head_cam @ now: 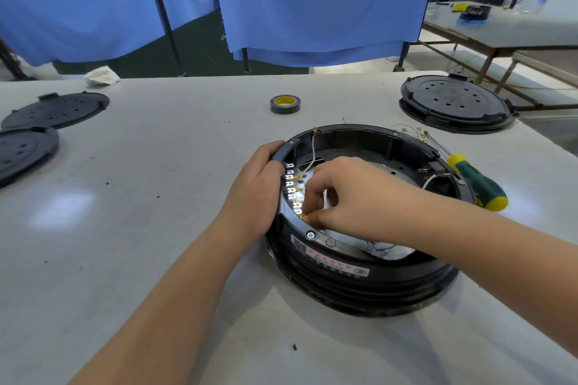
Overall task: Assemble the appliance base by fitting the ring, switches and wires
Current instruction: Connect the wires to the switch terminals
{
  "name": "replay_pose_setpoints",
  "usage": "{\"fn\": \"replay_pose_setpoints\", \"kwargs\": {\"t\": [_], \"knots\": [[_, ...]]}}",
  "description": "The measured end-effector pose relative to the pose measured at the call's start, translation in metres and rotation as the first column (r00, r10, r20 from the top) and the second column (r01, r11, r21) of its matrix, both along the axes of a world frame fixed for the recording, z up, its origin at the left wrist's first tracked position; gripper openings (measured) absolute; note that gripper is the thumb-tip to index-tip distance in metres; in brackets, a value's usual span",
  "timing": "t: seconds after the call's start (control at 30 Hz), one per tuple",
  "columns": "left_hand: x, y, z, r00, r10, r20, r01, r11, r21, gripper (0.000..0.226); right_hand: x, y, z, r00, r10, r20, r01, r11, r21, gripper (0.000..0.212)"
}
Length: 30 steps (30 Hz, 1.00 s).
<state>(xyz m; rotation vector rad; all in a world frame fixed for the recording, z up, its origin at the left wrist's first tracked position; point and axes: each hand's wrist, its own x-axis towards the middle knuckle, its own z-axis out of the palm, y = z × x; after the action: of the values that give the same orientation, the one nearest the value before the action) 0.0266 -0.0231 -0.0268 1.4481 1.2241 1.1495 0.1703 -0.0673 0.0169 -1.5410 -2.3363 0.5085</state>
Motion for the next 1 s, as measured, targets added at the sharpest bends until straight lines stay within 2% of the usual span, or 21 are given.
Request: {"fn": "replay_pose_setpoints", "kwargs": {"t": [0.3,0.5,0.9,1.0], "knots": [[0.0007,-0.0032,0.002,1.0,-0.006,0.008,0.006,1.0,0.014,0.037,-0.0009,-0.0002,-0.0017,1.0,-0.015,-0.012,0.015,1.0,0.005,0.027],[0.0013,-0.0058,0.0035,1.0,-0.005,0.017,0.005,1.0,0.026,0.034,-0.0033,-0.0036,-0.0016,0.999,-0.036,0.018,0.036,0.999,0.038,0.009],[0.002,-0.0076,0.0009,0.999,0.001,0.033,-0.001,1.0,-0.019,0.042,-0.0054,-0.0038,-0.0015,0.999,-0.04,0.018,0.04,0.999,0.012,0.023],[0.0022,-0.0078,0.0013,0.999,0.001,0.035,0.0,1.0,-0.022,0.041,-0.0068,-0.0034,-0.0026,0.999,-0.035,0.032,0.035,0.999,0.02,0.02]]}}
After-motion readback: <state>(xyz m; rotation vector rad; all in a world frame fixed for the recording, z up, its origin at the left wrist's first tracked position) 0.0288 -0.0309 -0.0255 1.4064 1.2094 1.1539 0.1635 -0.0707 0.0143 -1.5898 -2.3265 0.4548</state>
